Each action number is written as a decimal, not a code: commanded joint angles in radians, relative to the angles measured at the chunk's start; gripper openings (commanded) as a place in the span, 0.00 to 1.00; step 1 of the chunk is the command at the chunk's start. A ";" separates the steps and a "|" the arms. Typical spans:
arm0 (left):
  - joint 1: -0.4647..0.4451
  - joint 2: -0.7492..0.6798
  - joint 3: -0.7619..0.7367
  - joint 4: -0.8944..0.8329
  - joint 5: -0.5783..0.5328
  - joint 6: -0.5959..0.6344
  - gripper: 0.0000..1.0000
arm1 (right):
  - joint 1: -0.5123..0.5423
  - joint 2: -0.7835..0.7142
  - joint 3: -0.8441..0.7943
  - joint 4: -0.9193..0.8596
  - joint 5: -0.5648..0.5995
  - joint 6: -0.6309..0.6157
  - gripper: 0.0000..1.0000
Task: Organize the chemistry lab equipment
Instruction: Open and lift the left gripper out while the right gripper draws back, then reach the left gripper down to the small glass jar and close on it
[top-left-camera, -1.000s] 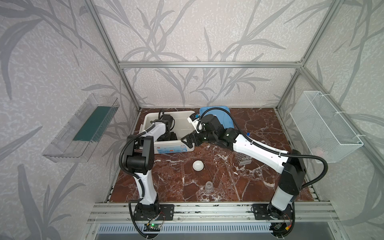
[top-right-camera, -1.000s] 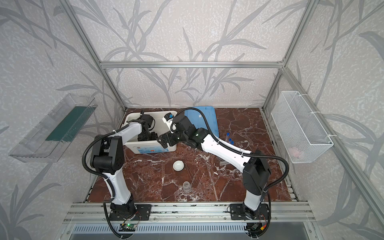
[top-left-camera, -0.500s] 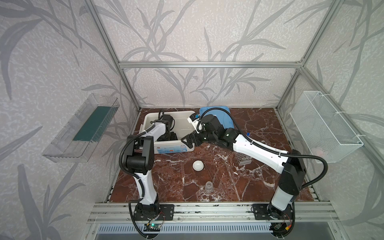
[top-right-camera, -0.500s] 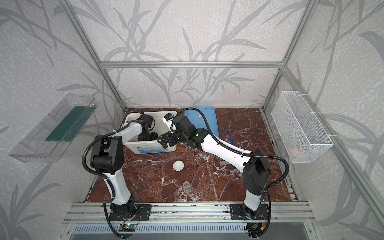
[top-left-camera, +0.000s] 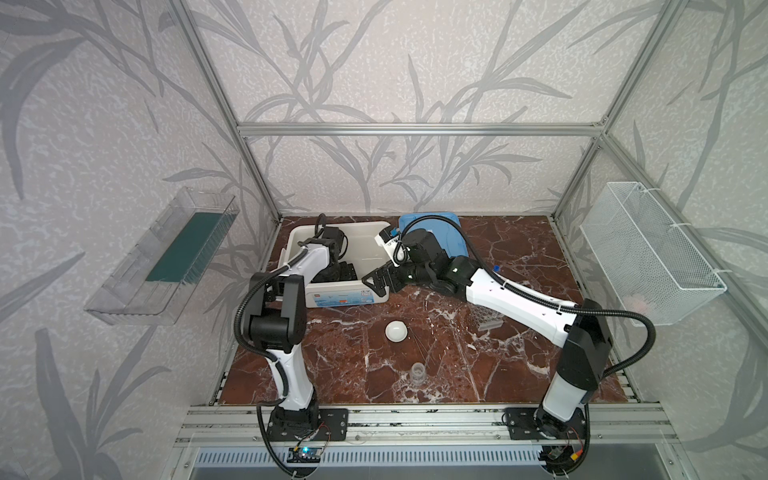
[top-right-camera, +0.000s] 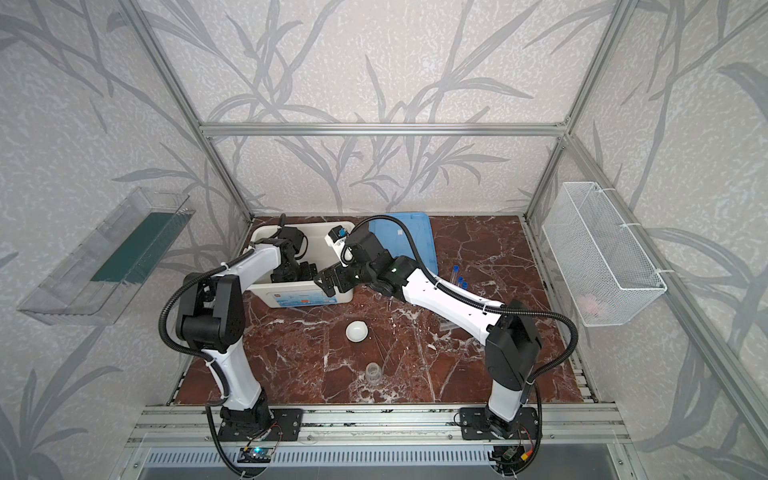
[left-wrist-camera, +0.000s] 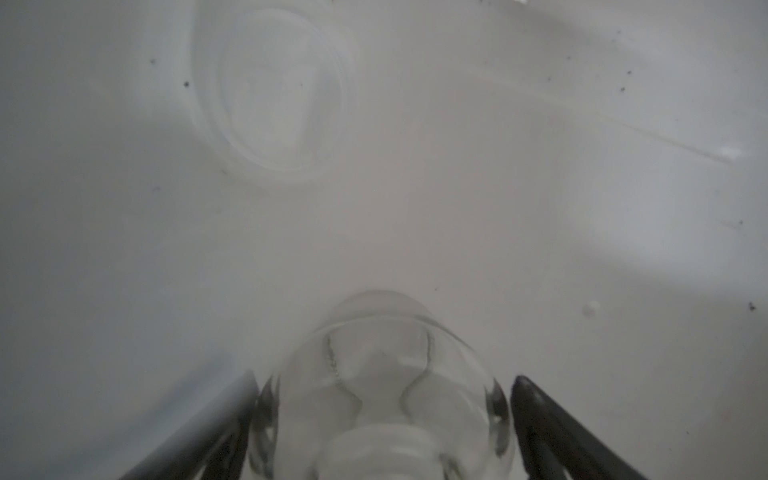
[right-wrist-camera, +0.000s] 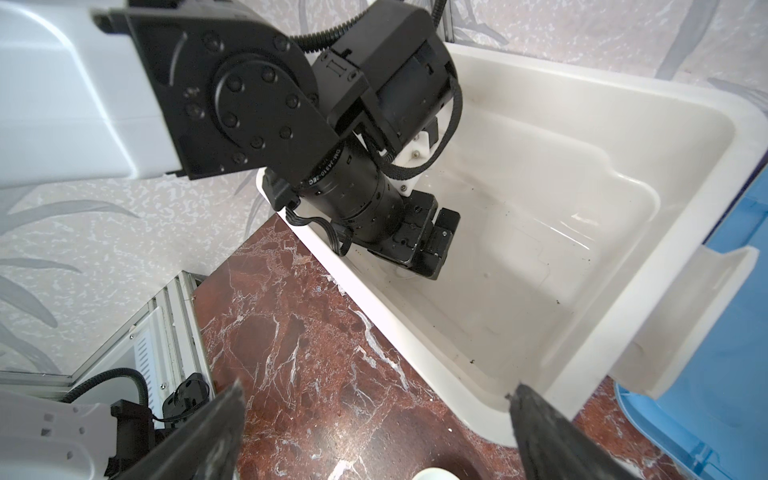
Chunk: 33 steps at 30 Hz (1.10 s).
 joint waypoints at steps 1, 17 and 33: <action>-0.004 -0.081 0.044 -0.059 0.004 0.002 0.99 | 0.003 -0.015 -0.010 -0.007 0.007 -0.014 0.97; -0.042 -0.387 0.160 -0.164 0.133 0.033 0.99 | 0.001 -0.202 -0.096 -0.089 0.067 -0.069 0.99; -0.369 -0.631 0.181 -0.283 0.337 0.171 0.95 | -0.092 -0.660 -0.542 -0.221 0.126 -0.062 0.99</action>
